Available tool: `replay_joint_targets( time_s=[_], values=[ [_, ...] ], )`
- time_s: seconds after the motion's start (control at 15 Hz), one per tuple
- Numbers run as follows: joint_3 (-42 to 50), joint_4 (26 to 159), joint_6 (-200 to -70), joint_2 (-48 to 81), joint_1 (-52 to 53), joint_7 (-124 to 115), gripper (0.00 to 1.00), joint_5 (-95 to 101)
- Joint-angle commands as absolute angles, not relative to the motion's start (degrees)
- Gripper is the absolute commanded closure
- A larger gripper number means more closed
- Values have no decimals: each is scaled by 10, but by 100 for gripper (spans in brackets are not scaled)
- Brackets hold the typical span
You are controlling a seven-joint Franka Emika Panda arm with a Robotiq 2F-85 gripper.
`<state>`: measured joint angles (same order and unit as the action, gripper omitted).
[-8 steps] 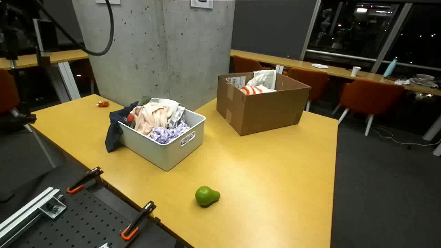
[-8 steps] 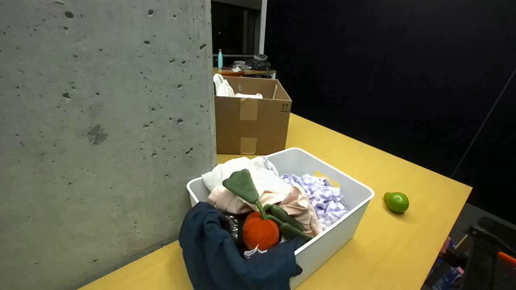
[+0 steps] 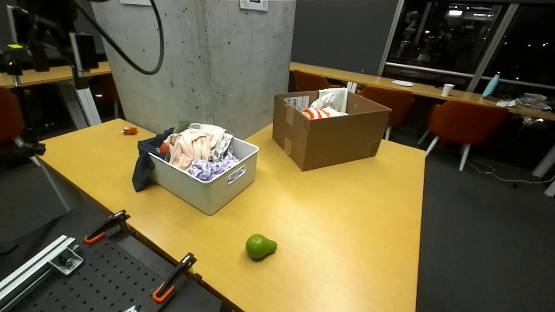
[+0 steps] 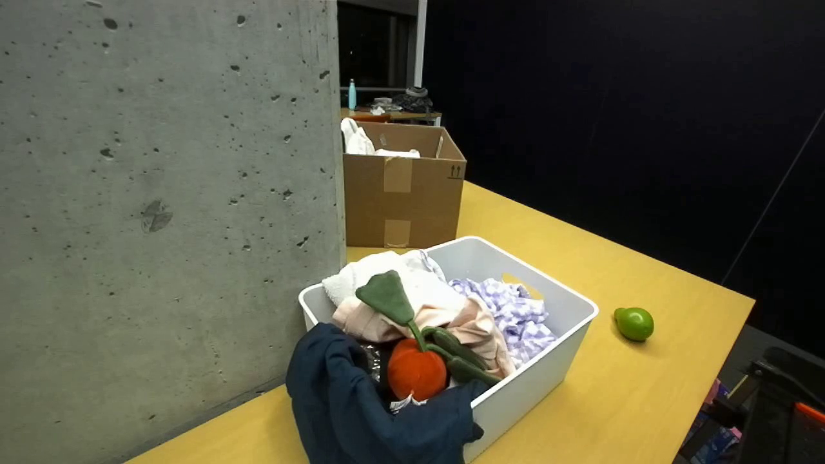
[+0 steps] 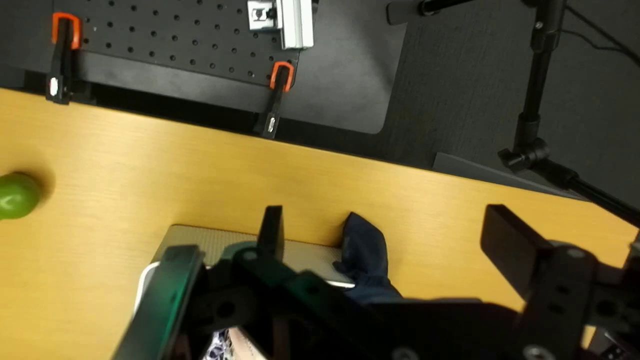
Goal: Remove the light pink shirt from the white basket and use it to put the pear inside the white basket
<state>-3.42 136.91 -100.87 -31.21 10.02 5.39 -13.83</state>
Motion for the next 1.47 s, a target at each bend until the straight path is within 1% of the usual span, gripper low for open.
replay_joint_targets(
  time_s=[0.0, 0.33, 0.6, 1.07, 1.4],
  values=[
    [-32, 1333, -1070, -227, 90, 108, 0, -118],
    [-48, 1277, -1151, -89, 98, 146, 0, -109],
    [-57, 1210, -1180, 13, 89, 145, 0, -75],
    [-66, 1037, -1169, 211, 92, 136, 0, -9],
    [-80, 943, -1172, 311, 103, 142, 0, 8]
  ],
)
